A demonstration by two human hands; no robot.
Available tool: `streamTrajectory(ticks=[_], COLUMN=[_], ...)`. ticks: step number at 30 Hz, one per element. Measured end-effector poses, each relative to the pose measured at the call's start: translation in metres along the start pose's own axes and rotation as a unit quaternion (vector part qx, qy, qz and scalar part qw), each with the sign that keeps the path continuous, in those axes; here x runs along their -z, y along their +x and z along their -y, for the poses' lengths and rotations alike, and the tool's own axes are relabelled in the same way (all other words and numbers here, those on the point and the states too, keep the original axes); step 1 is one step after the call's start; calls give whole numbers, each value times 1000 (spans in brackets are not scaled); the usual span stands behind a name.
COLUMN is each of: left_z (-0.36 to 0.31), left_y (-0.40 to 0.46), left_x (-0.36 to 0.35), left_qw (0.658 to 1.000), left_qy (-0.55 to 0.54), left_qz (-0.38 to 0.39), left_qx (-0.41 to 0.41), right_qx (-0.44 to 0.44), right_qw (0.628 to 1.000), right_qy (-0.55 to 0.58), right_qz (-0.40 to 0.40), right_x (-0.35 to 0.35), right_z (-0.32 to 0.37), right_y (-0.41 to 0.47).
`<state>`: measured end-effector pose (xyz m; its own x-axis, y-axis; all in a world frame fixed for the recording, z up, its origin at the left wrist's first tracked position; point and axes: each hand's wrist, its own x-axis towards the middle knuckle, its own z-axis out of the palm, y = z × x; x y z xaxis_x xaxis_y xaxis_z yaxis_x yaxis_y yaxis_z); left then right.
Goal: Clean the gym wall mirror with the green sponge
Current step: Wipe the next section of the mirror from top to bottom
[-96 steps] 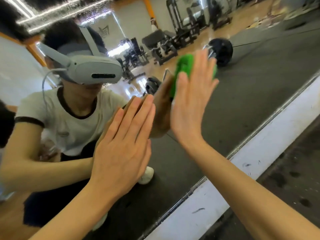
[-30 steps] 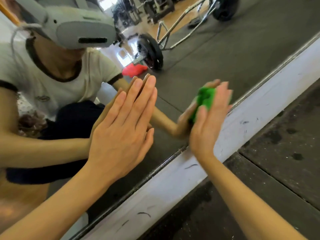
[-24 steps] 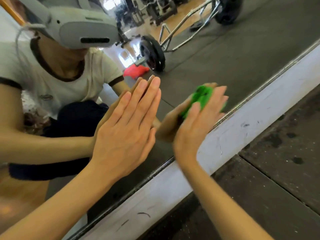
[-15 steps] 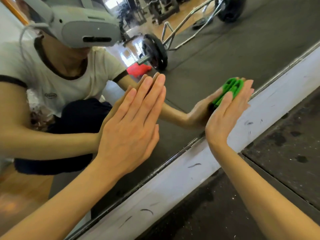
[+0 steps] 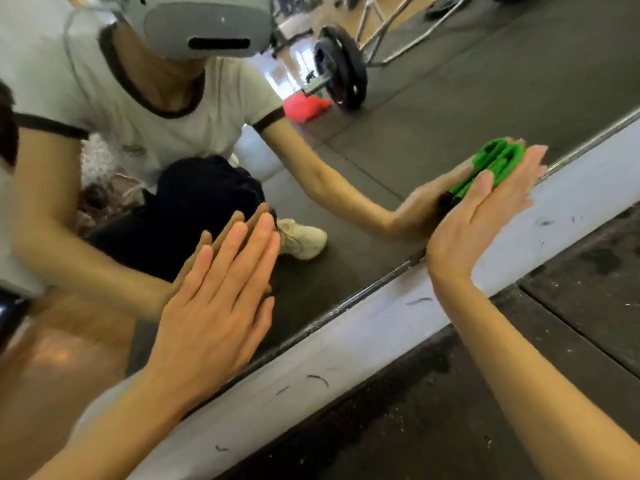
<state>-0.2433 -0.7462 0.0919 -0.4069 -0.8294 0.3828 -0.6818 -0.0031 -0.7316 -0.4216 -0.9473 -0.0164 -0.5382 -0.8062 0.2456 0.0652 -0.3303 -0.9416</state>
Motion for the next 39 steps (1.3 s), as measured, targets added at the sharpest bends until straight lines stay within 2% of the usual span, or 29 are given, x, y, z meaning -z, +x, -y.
streamTrajectory(ticks=[1,3,6,8,10,12,15,19,21,23,25,27,28,29,30,32,33,34,35,37,39], left_z=[-1,-1,0,1,1,0,0,1,0,0,-1,-1,-1,-1,-1,1,1,1,1,0,0], left_y=[-3,-4,-6,-7,-7,-7,-7,-6,-6,-6,-5,-5,-5,-6,-5,-5,-5,-5,-6,-6,-7], left_x=[-3,-7,-10,-12,-12,-14,-14,-13,-14,-14,-14,-13,-14,-13,-13,-11,-10,-10,-11,-11,-11], left_qw=[1000,1000,999,999,999,998,998,998,998,998,998,998,999,999,999,999,999,999,999,999,999], left_qy=[6,21,36,43,46,53,53,52,55,52,51,45,41,37,34,30,30,31,33,36,24], left_qz=[-2,-6,-11,-11,-12,-15,-20,-21,-23,-28,-31,-32,-33,-33,-31,-24,-22,-23,-26,-30,-34], left_qx=[5,12,2,-6,-3,1,1,-8,-11,-9,-7,-4,-3,-3,-4,-12,-16,-20,-23,-20,-11], right_qx=[-31,-26,65,93,26,-47,-90,-15,34,20,-42,-99,-89,-44,25,174,217,223,184,42,-53], right_qw=[999,999,992,986,995,998,995,993,988,993,998,994,995,998,995,967,954,956,970,997,998], right_qy=[9,25,3,-7,1,21,32,37,23,15,24,36,39,38,28,-16,-36,-46,-42,2,19], right_qz=[-19,-2,107,141,98,22,-19,111,151,111,29,-15,0,36,87,185,201,188,156,60,-12], right_x=[-6,-18,-15,-8,-6,-10,-24,-17,-10,-8,-11,-20,-24,-26,-25,-15,-11,-9,-8,-9,-15], right_z=[7,24,31,21,12,10,25,41,27,16,12,28,39,47,50,40,31,23,18,14,27], right_y=[-11,-58,-142,-141,-107,-75,-97,-197,-185,-135,-87,-85,-103,-129,-157,-184,-171,-150,-126,-80,-72])
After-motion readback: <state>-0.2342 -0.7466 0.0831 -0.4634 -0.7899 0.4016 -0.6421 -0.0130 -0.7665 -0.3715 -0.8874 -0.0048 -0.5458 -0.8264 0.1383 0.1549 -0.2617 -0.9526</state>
